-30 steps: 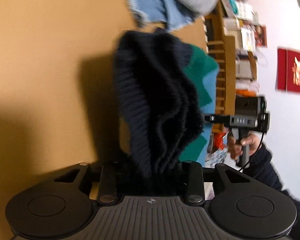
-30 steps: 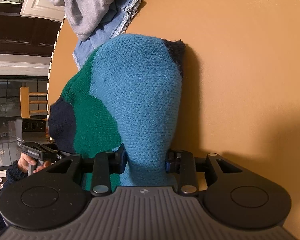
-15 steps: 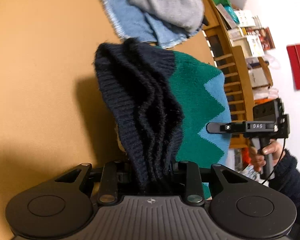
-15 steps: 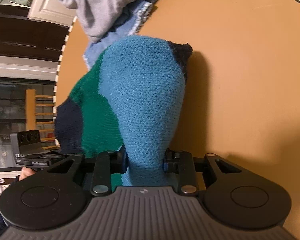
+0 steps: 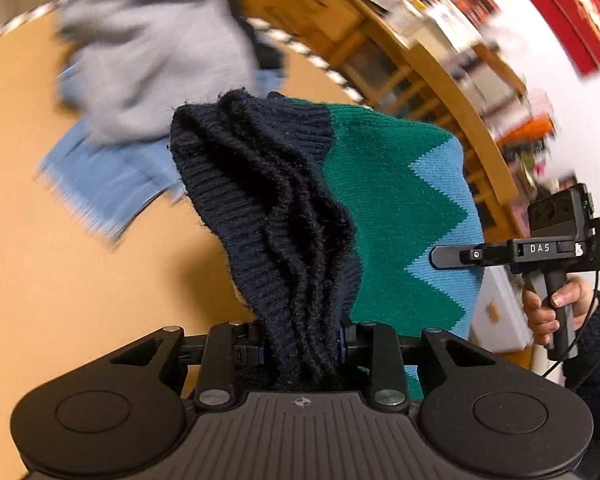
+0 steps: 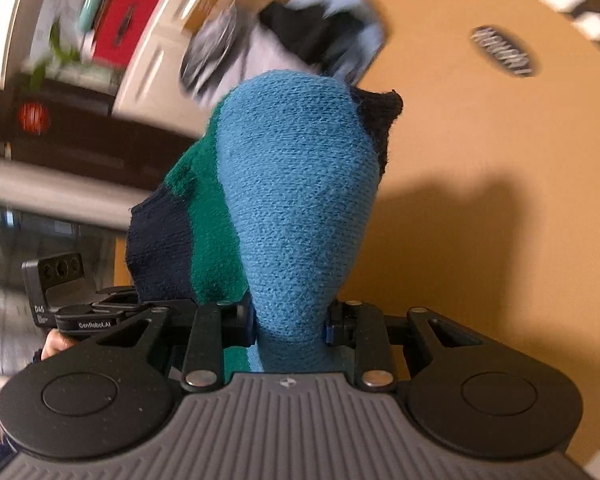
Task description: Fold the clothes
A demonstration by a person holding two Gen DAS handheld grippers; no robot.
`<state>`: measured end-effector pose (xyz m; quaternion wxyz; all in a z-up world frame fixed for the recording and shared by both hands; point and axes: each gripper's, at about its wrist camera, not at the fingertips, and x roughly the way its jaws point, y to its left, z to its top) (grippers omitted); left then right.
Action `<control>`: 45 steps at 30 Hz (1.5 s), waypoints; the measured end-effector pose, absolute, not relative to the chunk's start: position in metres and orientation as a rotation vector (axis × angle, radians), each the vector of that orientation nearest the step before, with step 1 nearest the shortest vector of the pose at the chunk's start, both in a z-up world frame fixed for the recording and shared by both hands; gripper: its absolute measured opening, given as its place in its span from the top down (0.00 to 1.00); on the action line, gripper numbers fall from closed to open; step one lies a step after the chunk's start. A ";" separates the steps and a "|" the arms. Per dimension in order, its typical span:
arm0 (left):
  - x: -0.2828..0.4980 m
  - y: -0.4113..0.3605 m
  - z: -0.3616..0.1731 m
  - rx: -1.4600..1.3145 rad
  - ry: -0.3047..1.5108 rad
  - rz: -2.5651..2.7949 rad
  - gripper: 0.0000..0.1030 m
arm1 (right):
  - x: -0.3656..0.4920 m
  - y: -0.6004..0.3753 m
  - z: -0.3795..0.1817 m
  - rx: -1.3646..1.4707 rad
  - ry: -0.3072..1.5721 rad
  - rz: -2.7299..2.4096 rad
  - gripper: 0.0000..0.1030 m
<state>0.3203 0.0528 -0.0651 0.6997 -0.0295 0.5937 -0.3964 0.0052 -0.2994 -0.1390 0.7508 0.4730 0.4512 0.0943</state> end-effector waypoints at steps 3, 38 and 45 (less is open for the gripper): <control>0.331 -0.004 -0.065 0.023 1.328 -0.941 0.70 | -0.024 -0.337 -0.146 1.098 0.929 0.108 0.72; 0.404 -0.279 -0.169 0.537 1.404 -1.027 0.68 | -0.111 -0.416 -0.267 1.555 0.659 -0.428 0.71; 0.410 -0.273 -0.182 0.523 1.399 -1.004 0.54 | -0.107 -0.415 -0.266 1.483 0.694 -0.460 0.68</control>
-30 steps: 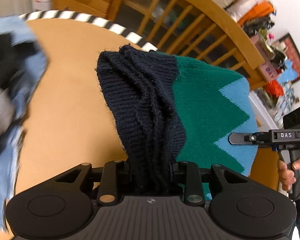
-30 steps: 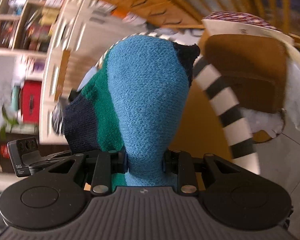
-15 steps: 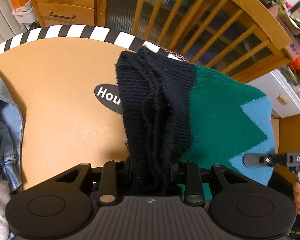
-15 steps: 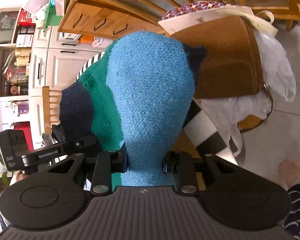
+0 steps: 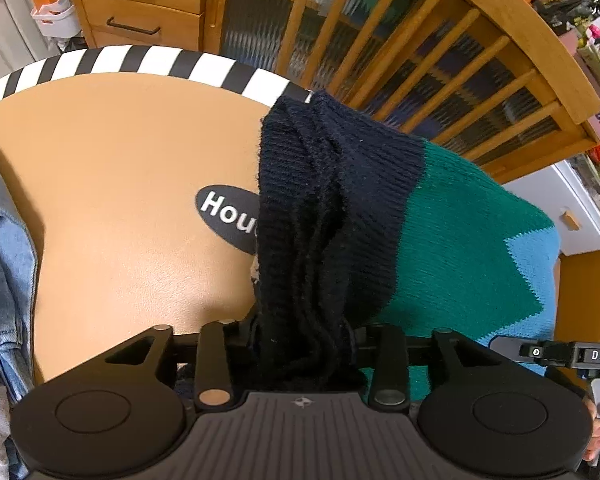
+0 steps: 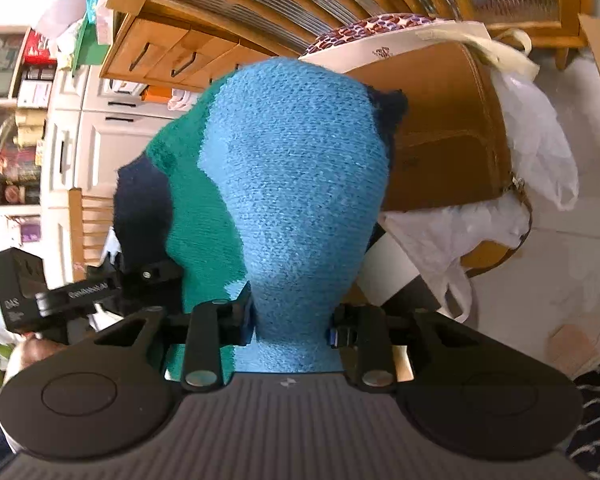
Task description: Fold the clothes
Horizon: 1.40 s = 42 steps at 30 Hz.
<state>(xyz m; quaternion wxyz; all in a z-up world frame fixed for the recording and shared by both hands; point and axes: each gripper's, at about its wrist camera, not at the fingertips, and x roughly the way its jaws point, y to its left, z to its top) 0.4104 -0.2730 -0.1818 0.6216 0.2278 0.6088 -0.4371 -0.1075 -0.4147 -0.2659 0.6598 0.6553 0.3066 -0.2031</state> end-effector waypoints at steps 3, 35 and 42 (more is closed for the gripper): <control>0.408 -0.267 -0.185 0.562 1.361 -0.976 0.35 | -0.106 -0.413 -0.264 1.473 0.699 -0.473 0.66; 0.323 -0.254 -0.184 0.676 0.937 -1.029 0.44 | -0.079 -0.313 -0.194 0.638 0.843 -0.406 0.83; 0.286 -0.245 -0.136 0.730 0.870 -1.017 0.20 | -0.086 -0.311 -0.172 0.656 0.769 -0.408 0.72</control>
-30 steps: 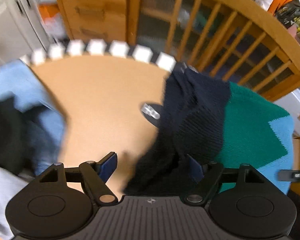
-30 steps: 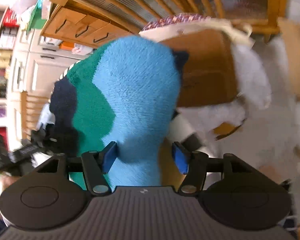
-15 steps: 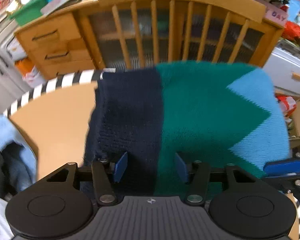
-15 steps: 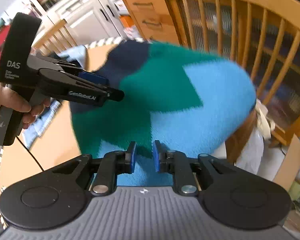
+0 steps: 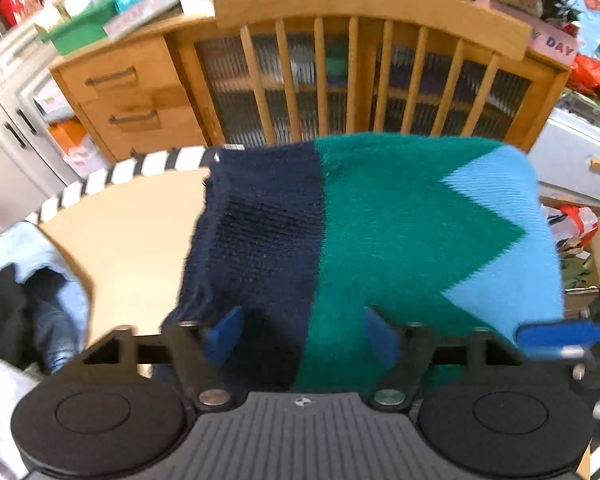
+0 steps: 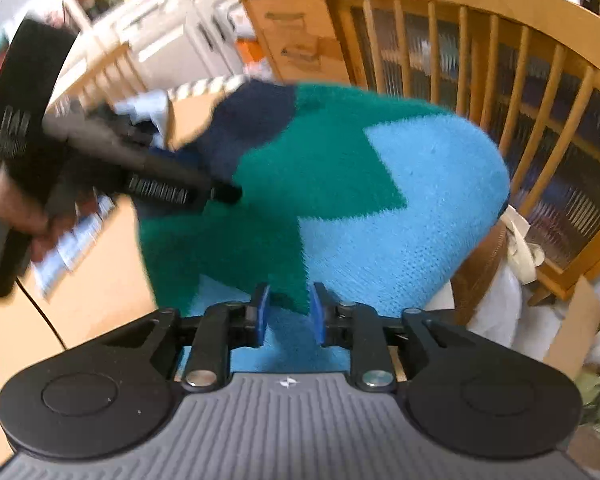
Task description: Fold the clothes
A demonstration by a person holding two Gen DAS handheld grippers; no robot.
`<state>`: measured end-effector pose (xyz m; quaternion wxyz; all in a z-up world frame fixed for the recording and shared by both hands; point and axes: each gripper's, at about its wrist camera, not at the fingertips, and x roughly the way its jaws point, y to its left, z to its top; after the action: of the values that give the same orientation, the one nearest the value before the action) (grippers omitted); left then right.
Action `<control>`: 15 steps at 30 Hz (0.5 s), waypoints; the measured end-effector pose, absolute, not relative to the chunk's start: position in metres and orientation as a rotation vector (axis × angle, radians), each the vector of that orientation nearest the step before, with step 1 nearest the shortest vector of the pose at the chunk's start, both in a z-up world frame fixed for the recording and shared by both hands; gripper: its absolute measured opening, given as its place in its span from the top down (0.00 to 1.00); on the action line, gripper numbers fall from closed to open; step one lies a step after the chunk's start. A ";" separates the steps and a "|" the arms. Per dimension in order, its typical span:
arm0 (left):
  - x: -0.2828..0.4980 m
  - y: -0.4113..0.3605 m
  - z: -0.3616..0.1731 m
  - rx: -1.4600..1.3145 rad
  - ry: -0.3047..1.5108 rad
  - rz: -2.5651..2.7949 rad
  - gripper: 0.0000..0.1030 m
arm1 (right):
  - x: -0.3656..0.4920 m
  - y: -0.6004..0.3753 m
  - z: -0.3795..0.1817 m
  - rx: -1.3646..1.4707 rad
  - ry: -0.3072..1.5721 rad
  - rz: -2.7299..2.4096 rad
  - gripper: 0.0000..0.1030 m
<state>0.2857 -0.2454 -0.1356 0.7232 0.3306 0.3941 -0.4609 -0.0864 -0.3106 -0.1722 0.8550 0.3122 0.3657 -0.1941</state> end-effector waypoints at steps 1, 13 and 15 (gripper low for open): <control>0.278 -0.238 -0.129 0.732 0.853 -1.020 0.18 | -0.092 -0.308 -0.166 0.652 0.741 -0.404 0.66; 0.205 -0.167 -0.093 0.647 0.864 -1.059 0.00 | -0.148 -0.244 -0.128 0.554 0.699 -0.324 0.42; 0.200 -0.161 -0.092 0.675 0.840 -1.070 0.00 | -0.153 -0.224 -0.126 0.553 0.699 -0.347 0.41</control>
<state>0.1999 -0.1605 -0.0925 0.7253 0.3061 0.3808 -0.4851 -0.1527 -0.2240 -0.1256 0.8878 0.2661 0.3362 -0.1671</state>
